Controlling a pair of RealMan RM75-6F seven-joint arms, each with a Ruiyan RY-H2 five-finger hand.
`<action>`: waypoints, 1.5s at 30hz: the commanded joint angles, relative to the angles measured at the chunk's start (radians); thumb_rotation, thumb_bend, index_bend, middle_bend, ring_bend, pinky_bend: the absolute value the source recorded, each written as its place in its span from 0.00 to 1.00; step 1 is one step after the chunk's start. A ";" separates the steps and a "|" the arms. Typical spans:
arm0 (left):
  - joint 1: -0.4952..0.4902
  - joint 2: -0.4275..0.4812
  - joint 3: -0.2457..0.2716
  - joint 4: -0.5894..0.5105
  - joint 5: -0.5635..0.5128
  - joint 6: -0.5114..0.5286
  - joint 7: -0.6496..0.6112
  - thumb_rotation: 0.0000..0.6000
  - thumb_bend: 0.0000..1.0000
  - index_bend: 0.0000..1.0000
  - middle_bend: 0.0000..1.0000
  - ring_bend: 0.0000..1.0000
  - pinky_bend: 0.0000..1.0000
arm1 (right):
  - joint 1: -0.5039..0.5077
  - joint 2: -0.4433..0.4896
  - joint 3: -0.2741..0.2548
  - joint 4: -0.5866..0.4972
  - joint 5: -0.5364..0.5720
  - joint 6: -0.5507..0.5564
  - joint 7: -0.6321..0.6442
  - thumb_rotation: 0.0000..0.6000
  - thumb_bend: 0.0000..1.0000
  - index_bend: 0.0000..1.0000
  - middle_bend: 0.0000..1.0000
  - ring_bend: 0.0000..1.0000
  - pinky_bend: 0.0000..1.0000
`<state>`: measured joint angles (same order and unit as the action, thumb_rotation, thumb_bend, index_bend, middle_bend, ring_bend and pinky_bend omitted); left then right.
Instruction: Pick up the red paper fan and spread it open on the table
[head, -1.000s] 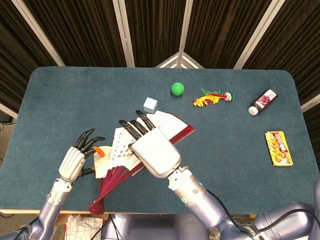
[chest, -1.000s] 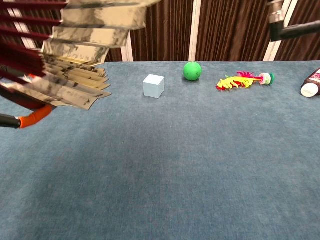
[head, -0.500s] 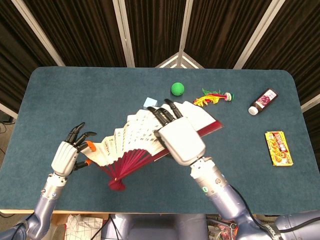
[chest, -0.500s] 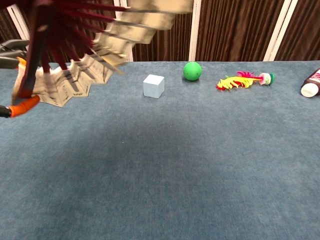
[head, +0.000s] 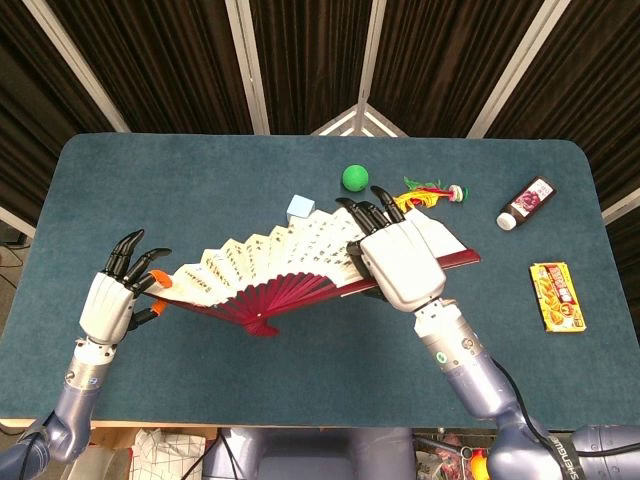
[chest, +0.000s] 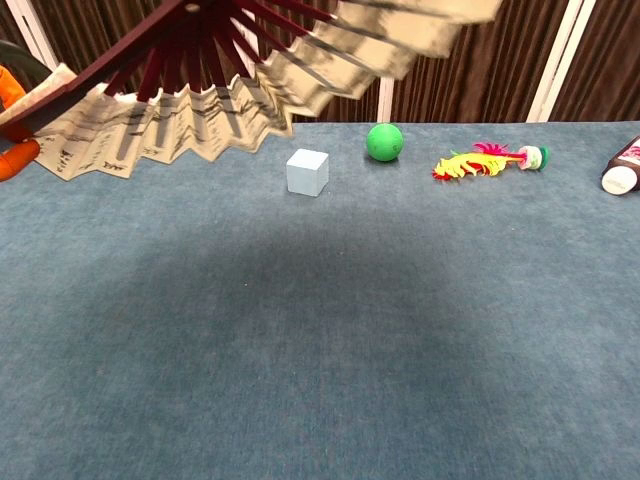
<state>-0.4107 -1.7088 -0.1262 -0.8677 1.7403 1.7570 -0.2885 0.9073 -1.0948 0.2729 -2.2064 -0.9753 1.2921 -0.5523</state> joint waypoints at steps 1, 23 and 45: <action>-0.006 -0.009 -0.002 0.014 -0.001 0.006 0.006 1.00 0.51 0.57 0.27 0.00 0.11 | -0.018 -0.027 -0.016 0.041 -0.035 -0.011 0.029 1.00 0.38 0.86 0.18 0.21 0.09; -0.026 -0.028 0.028 0.051 -0.018 0.002 0.031 1.00 0.49 0.17 0.09 0.00 0.07 | -0.029 -0.120 -0.065 0.185 -0.005 -0.086 -0.050 1.00 0.38 0.17 0.12 0.13 0.02; -0.003 0.066 0.062 -0.077 -0.022 -0.013 0.062 1.00 0.37 0.08 0.00 0.00 0.00 | -0.023 -0.066 -0.089 0.172 0.026 -0.104 -0.184 1.00 0.36 0.04 0.08 0.10 0.00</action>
<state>-0.4159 -1.6460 -0.0575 -0.9411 1.7264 1.7478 -0.2352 0.8863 -1.1617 0.1835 -2.0390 -0.9469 1.1873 -0.7396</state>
